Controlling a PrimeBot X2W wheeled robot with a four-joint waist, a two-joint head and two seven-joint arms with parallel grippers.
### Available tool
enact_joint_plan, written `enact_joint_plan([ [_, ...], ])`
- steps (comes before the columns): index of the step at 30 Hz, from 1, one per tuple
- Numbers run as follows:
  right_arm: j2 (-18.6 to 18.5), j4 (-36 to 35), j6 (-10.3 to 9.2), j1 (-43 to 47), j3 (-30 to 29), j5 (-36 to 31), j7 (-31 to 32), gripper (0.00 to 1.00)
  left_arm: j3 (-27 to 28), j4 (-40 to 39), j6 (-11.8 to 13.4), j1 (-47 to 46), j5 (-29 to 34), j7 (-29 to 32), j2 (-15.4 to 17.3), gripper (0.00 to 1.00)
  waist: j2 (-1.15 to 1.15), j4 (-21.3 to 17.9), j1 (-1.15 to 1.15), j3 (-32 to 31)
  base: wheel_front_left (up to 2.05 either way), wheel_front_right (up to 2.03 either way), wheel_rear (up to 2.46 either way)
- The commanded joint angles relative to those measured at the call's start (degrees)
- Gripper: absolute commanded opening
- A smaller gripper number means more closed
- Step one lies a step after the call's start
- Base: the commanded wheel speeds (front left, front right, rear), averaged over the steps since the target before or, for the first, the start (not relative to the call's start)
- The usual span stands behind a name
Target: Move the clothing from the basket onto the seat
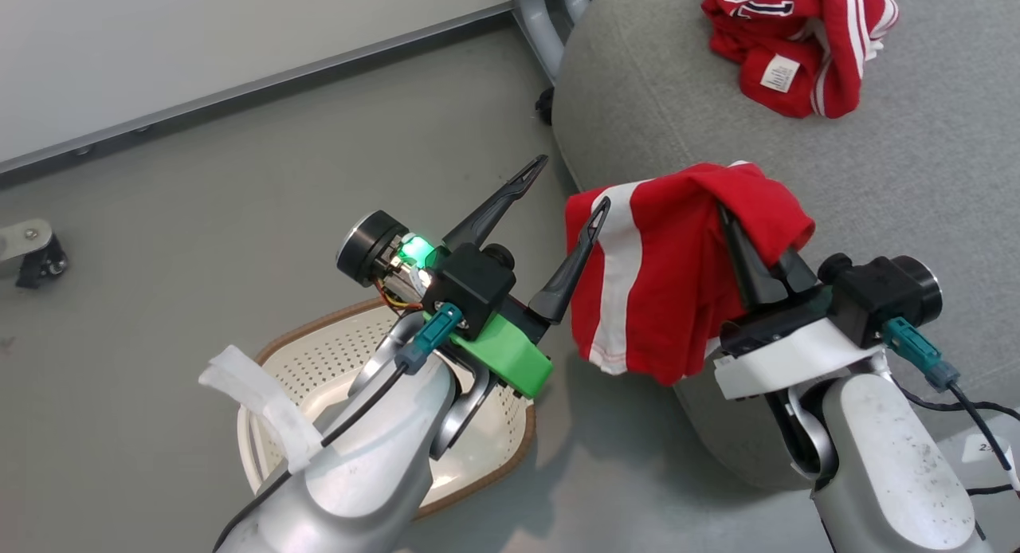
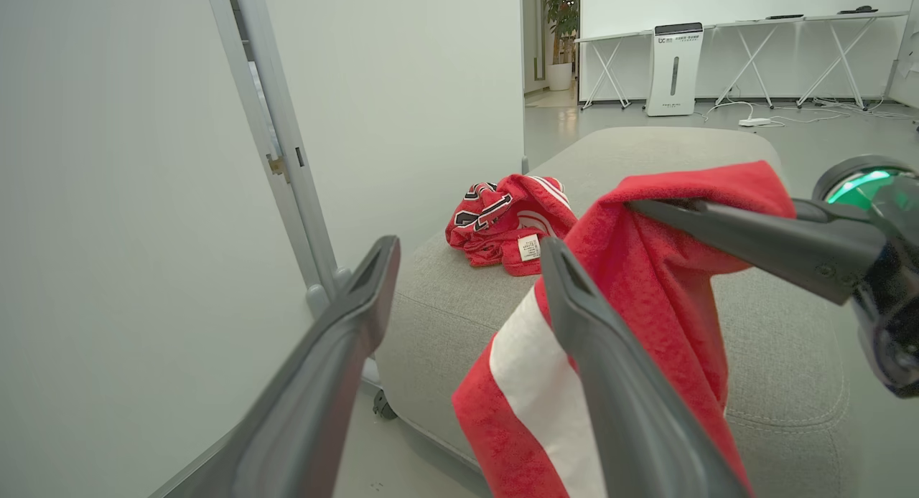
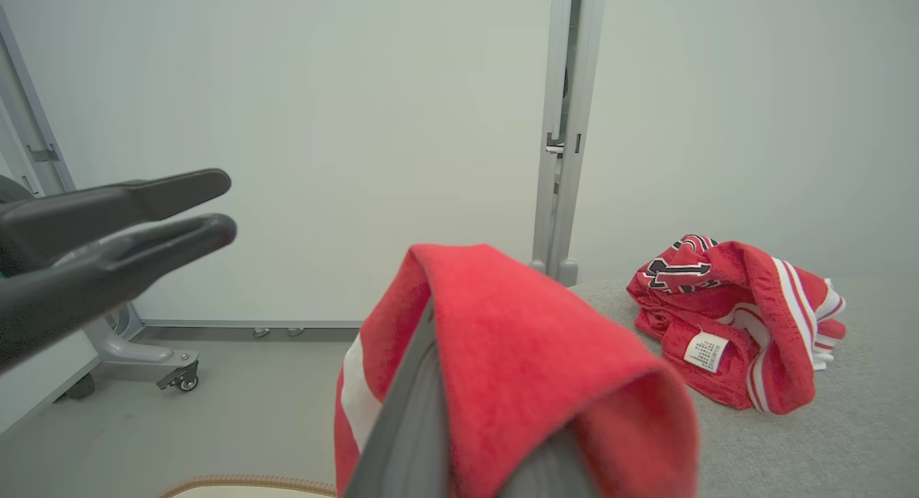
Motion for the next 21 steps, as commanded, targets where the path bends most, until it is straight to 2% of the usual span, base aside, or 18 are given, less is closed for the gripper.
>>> enact_joint_plan([
  [1, -0.3, -0.6, -0.04, 0.9, -0.8, -0.4, -0.1, 0.0, 0.3, 0.1, -0.2, 0.8, 0.4, 0.0, 0.5, 1.0, 0.0, -2.9, 0.0, 1.1, 0.0, 0.0, 0.0],
  [14, 0.0, -3.3, -0.04, 5.0, -8.5, -0.4, -0.1, 0.0, 1.1, 0.6, -0.7, 1.6, 1.2, 0.0, 1.1, 1.0, 0.0, -8.1, 0.0, 2.5, 0.0, 0.0, 0.0],
  [21, 0.4, -3.6, -0.04, 6.0, -10.1, -0.2, -0.1, 0.0, 1.9, 0.4, -0.6, 2.7, 1.5, 0.0, 1.5, 1.0, 0.0, -9.7, 0.0, 2.6, 0.0, 0.0, 0.0],
])
